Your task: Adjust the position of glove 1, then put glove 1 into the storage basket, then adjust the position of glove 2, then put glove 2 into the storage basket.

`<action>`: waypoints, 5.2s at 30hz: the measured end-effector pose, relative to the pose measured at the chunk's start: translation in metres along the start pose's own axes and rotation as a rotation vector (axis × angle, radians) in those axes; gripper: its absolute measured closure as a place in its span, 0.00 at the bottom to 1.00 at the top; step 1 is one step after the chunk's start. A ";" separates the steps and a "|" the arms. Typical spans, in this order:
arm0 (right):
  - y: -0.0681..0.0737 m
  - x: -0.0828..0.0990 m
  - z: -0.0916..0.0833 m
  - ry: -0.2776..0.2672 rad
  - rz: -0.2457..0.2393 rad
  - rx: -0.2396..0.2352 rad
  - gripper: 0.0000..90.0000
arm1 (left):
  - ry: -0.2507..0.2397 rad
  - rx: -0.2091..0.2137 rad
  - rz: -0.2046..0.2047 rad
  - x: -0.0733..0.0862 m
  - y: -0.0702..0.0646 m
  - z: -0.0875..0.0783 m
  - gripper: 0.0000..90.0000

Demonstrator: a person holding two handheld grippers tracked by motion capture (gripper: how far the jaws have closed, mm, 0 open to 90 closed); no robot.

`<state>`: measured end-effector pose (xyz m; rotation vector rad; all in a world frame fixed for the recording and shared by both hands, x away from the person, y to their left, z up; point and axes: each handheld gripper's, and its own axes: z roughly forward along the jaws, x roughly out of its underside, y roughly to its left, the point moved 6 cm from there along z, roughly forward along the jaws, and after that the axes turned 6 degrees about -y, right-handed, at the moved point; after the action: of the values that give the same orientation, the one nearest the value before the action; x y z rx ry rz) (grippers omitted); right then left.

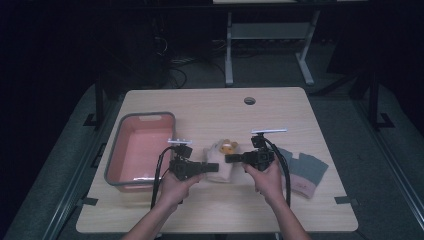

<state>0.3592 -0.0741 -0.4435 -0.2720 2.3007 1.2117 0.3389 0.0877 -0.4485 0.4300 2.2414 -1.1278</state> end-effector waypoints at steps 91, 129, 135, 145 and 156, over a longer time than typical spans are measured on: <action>0.080 -0.073 0.014 -0.013 -0.117 -0.076 0.93 | -0.083 0.016 0.046 -0.077 -0.005 -0.080 0.76; 0.149 -0.102 0.065 0.021 -0.173 -0.180 0.93 | -0.170 -0.020 0.040 -0.099 0.017 -0.164 0.76; 0.159 -0.103 0.075 0.034 -0.185 -0.192 0.93 | -0.179 -0.028 0.034 -0.099 0.022 -0.177 0.76; 0.170 -0.102 0.095 0.054 -0.193 -0.225 0.93 | -0.184 -0.049 0.027 -0.094 0.033 -0.195 0.76; 0.172 -0.098 0.112 0.073 -0.177 -0.248 0.93 | -0.187 -0.054 -0.005 -0.088 0.045 -0.202 0.76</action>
<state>0.4121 0.1098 -0.3215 -0.6051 2.1327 1.4141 0.3584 0.2758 -0.3262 0.2842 2.1057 -1.0618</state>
